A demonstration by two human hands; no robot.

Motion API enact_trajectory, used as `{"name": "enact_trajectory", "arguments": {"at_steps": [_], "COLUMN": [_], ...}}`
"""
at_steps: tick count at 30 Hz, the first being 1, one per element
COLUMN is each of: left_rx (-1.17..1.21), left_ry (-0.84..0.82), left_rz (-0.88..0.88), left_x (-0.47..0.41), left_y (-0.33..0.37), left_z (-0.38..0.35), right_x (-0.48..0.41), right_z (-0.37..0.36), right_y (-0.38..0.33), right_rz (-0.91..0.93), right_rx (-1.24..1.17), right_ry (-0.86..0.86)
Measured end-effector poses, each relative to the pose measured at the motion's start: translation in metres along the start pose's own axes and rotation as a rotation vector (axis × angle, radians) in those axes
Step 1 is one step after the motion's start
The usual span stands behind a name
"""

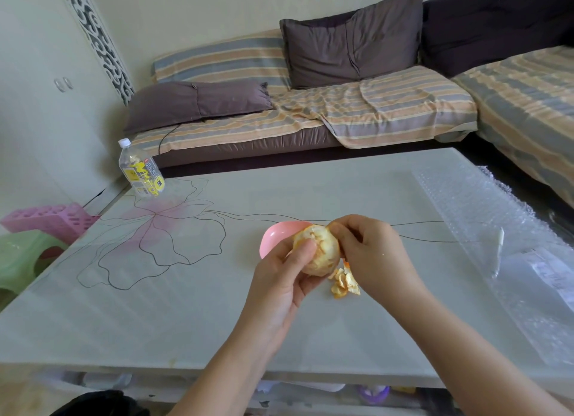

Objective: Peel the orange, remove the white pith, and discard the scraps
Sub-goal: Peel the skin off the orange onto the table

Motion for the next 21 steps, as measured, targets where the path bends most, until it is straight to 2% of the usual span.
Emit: {"name": "enact_trajectory", "arguments": {"at_steps": [4,7,16,21], "left_rx": [-0.084,-0.100,0.130,0.180], "left_ry": [-0.006,-0.006,0.101,0.154], "left_rz": [-0.048,-0.069,0.011,-0.005], "left_x": [0.002,0.003,0.001,0.001], "left_y": [0.006,0.011,0.013,0.021], "left_z": [0.004,0.006,0.023,0.032], "right_x": [0.004,0.003,-0.006,-0.007], "right_z": [-0.002,-0.009,-0.042,-0.055], "right_y": [-0.012,-0.016,-0.011,-0.015], "right_rz": [0.059,0.074,-0.037,-0.047], "right_rx": [0.078,0.087,-0.162,-0.247], "right_ry": [0.061,0.037,-0.115,-0.072]}}
Point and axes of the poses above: each hand's wrist, its own x-axis away from the middle knuckle, its own z-axis out of the back of the hand, y = z × x, the point moved 10 cm from there along -x, towards the middle knuckle, and after that the axes turned 11 degrees about x, right-handed, at the moved point
